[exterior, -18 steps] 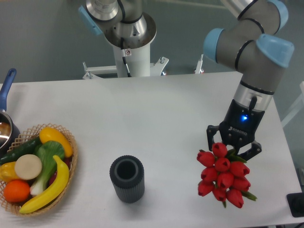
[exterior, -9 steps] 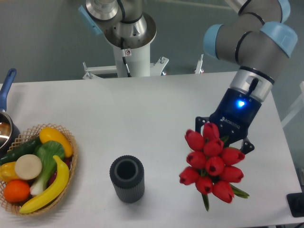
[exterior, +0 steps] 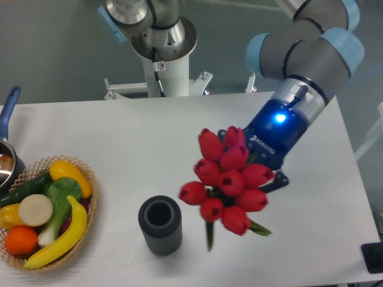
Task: Insert the flowers into the vase
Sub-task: 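Carry the tulips over the dark grey vase, then lower the tulip stems down into the vase opening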
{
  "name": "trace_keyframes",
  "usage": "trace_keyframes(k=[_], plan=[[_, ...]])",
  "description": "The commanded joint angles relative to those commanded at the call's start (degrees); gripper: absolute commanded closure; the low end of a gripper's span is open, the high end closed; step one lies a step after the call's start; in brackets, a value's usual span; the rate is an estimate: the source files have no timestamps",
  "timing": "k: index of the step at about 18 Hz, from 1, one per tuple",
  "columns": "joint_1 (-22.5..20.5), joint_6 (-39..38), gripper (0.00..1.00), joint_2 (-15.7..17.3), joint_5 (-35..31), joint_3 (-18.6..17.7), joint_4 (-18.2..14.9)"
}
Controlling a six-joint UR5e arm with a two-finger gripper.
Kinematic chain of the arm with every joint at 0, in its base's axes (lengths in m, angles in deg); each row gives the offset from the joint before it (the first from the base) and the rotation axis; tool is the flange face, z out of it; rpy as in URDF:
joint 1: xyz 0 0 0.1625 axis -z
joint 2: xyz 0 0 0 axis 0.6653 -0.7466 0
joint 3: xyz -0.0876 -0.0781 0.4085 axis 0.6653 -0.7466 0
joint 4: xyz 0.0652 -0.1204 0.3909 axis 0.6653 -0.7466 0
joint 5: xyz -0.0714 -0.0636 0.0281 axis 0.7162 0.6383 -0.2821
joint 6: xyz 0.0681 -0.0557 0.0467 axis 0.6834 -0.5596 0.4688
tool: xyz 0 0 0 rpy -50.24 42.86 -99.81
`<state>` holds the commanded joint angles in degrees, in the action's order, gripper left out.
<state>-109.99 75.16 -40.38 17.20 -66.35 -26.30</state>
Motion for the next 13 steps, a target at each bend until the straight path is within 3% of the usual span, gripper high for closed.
trace_keyframes(k=[5,13], plan=[[2.0,0.0,0.96,0.1,1.9,-0.5,0.0],[3.8,0.4,0.96,0.5,1.7,-5.4,0.1]])
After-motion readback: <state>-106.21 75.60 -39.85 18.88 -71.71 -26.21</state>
